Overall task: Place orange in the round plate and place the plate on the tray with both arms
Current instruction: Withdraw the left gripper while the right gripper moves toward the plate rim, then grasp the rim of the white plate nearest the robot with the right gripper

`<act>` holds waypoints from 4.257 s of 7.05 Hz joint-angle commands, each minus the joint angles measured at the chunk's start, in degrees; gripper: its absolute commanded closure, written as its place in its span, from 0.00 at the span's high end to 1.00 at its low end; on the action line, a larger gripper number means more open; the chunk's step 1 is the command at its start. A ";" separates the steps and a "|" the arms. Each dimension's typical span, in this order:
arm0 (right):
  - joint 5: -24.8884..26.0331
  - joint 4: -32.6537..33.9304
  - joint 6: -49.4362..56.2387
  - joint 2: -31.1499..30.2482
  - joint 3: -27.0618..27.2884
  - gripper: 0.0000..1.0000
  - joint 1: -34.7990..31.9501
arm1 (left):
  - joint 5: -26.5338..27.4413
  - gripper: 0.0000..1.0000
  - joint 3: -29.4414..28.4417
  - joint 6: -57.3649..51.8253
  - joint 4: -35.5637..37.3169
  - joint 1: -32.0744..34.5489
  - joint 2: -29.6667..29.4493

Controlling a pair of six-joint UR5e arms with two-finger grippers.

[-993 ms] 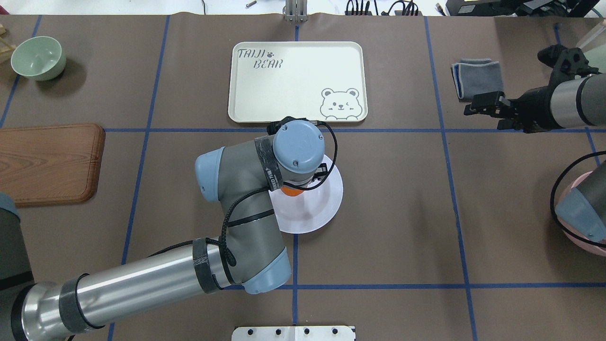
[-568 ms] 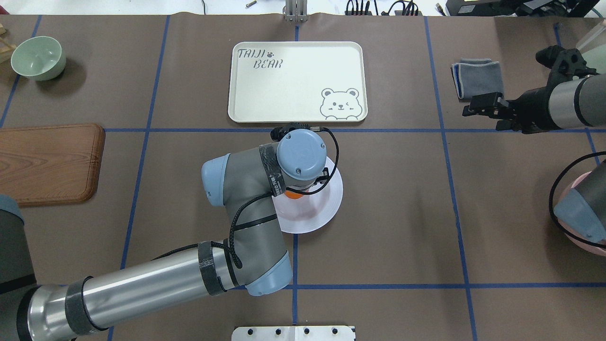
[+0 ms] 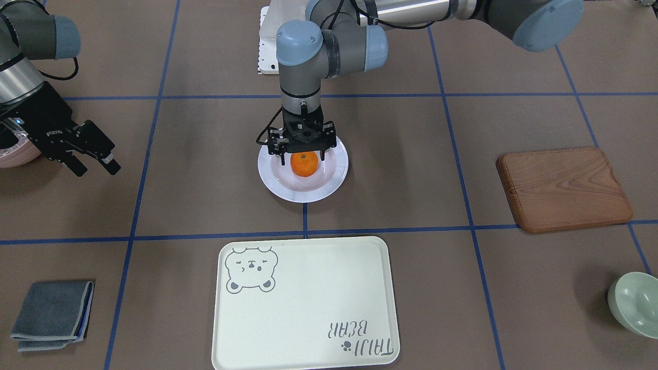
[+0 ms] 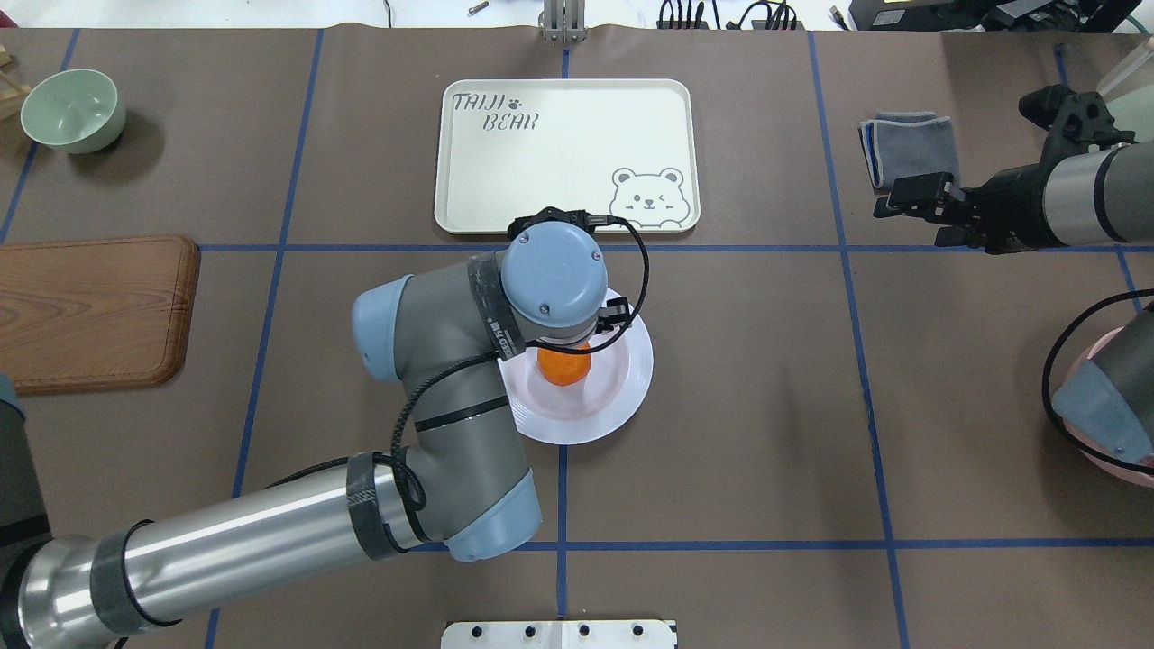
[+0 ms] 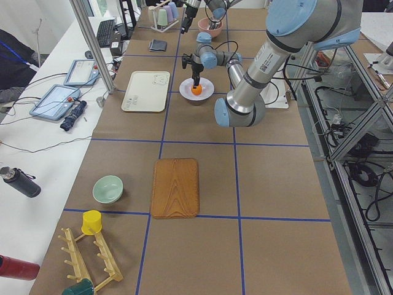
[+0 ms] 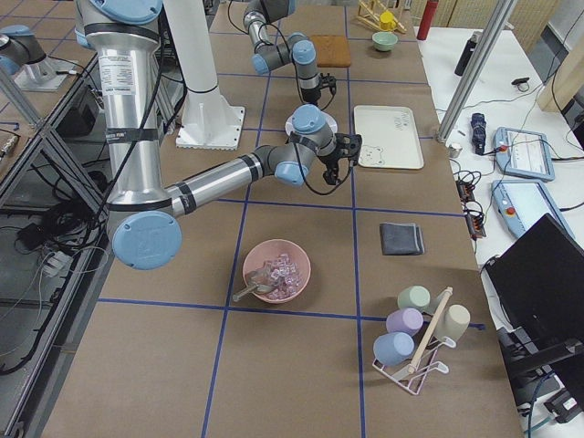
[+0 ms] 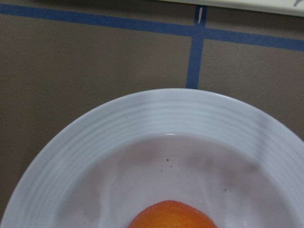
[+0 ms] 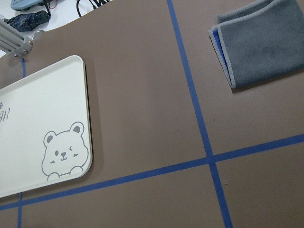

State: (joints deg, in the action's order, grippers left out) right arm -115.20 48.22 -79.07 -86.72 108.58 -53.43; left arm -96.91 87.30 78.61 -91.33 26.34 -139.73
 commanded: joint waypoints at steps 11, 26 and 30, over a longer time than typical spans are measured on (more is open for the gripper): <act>45.45 -13.07 -31.21 -0.91 3.92 0.97 36.42 | -37.09 0.99 6.76 -81.61 -1.75 57.90 45.74; 59.31 -4.19 -46.70 21.49 -16.64 0.35 44.83 | -40.47 0.99 7.89 -82.65 -1.30 64.45 52.54; 60.18 -4.89 -51.59 21.41 -16.91 0.00 44.38 | -40.47 0.99 7.97 -82.56 -1.30 64.36 52.45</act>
State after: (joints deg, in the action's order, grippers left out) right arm -55.52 43.60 -128.10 -65.29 91.43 -8.86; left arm -137.37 95.21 -3.99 -92.64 90.72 -87.24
